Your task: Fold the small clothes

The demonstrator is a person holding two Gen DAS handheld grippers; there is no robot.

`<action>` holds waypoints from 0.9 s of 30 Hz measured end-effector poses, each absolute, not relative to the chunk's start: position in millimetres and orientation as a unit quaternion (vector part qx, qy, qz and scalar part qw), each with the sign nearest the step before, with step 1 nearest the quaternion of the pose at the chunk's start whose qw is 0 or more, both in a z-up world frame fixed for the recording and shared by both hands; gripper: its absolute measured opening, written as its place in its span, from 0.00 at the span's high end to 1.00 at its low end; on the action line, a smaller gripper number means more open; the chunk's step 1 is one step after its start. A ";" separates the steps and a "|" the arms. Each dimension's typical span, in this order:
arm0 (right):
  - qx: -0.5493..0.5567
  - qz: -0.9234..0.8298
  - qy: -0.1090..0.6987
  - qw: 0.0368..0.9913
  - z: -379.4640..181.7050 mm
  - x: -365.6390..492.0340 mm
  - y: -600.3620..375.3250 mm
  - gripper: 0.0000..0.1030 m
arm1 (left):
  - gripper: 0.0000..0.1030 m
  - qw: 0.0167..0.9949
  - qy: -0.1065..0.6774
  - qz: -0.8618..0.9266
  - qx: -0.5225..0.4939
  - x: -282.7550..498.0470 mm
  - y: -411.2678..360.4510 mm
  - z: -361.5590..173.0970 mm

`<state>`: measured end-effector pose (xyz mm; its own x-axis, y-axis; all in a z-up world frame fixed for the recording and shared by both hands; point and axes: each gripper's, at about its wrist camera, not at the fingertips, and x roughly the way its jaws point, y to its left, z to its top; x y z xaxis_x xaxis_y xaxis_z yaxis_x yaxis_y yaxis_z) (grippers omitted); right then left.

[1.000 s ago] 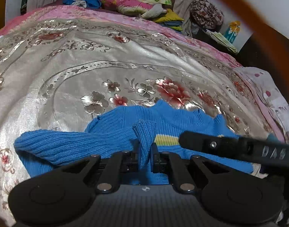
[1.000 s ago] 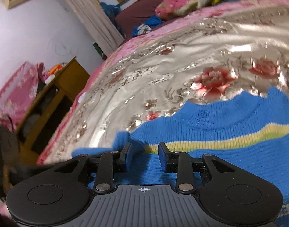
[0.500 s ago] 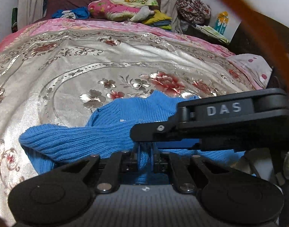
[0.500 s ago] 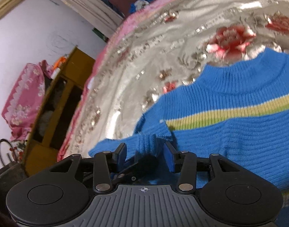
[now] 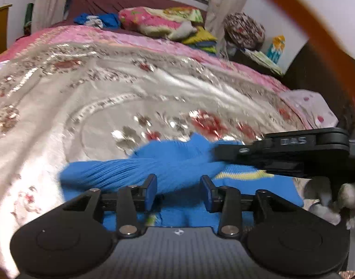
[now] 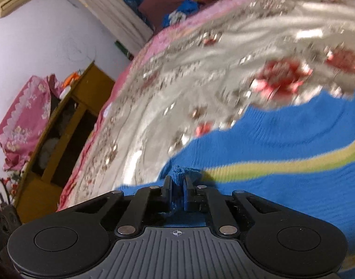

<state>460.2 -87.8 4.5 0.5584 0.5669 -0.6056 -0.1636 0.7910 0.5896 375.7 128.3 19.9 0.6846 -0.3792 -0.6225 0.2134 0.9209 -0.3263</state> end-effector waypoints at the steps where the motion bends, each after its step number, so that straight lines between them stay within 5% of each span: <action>1: 0.244 0.211 0.411 0.853 9.6 460.7 -94.3 0.91 | 0.55 0.912 0.359 -0.158 -0.117 376.2 130.7 22.3; 27: 0.266 0.145 0.316 0.899 88.1 429.2 -221.8 0.92 | 0.52 0.903 0.388 -0.149 -0.114 382.1 107.9 10.4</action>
